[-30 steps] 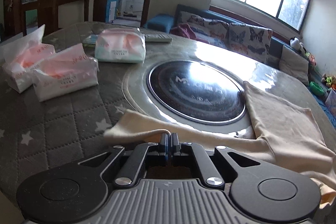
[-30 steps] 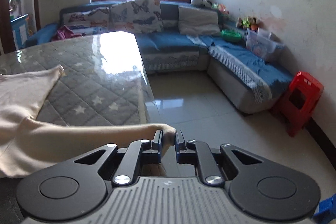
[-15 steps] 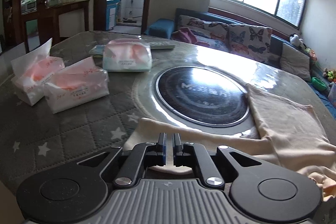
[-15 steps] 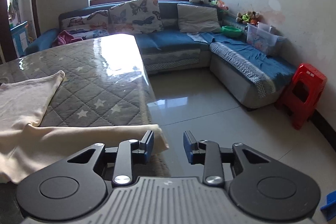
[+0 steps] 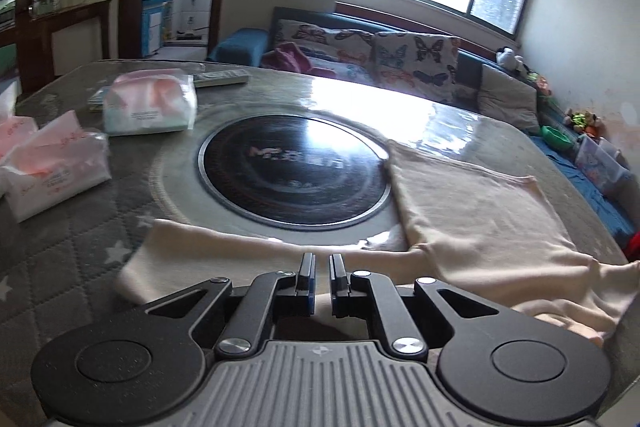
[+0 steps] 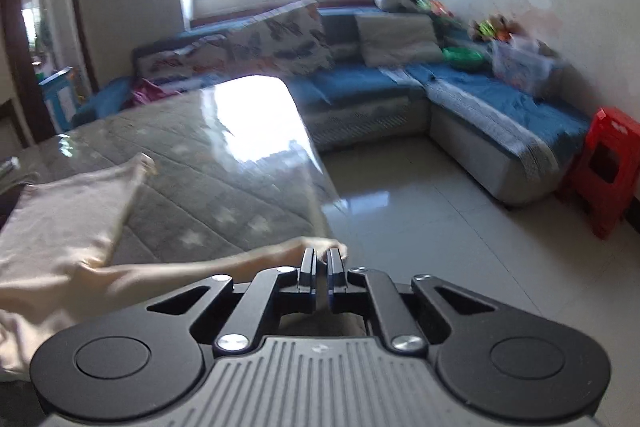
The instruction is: Fold clothes
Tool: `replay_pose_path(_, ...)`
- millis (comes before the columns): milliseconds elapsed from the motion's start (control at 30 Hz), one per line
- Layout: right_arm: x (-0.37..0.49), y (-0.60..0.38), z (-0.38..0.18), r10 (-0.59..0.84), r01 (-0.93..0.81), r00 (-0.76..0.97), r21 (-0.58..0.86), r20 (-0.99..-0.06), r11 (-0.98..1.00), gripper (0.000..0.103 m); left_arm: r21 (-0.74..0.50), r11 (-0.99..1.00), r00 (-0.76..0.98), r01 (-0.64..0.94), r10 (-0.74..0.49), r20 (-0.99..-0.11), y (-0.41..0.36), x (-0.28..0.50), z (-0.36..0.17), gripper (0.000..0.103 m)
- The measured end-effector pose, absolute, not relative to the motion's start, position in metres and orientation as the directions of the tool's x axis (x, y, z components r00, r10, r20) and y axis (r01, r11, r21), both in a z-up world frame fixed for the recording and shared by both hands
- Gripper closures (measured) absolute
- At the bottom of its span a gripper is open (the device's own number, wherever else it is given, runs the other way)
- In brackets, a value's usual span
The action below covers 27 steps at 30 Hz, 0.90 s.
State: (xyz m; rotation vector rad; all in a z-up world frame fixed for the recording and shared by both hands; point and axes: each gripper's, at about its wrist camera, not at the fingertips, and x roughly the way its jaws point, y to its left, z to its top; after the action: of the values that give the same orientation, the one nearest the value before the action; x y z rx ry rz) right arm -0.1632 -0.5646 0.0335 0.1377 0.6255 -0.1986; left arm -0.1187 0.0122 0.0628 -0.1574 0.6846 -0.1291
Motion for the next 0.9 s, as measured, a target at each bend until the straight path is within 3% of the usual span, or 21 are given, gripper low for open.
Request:
replay_pose_path(133, -0.178, -0.546, 0.065, -0.098, 0.133, 0.857, 0.033, -0.506, 0.991, 0.099, -0.187, 0.974, 0.755, 0.131, -0.22, -0.618, -0.004, -0.117, 0.06, 0.092)
replay_pose_path(367, -0.188, -0.556, 0.044, -0.291, 0.262, 0.725, -0.14, -0.624, 0.955, 0.093, -0.192, 0.952, 0.723, 0.237, -0.305, -0.619, -0.03, -0.112, 0.059, 0.092)
replay_pose_path(700, -0.153, -0.551, 0.031, -0.153, 0.193, 0.741, -0.011, -0.654, 0.981, 0.082, -0.199, 0.896, 0.663, 0.396, -0.429, -0.613, -0.072, -0.116, 0.06, 0.09)
replay_pose_path(900, -0.117, -0.554, 0.001, -0.174, 0.216, 0.707, -0.026, -0.685, 0.976, 0.074, -0.194, 0.885, 0.636, 0.424, -0.443, -0.632, -0.082, -0.119, 0.053, 0.084)
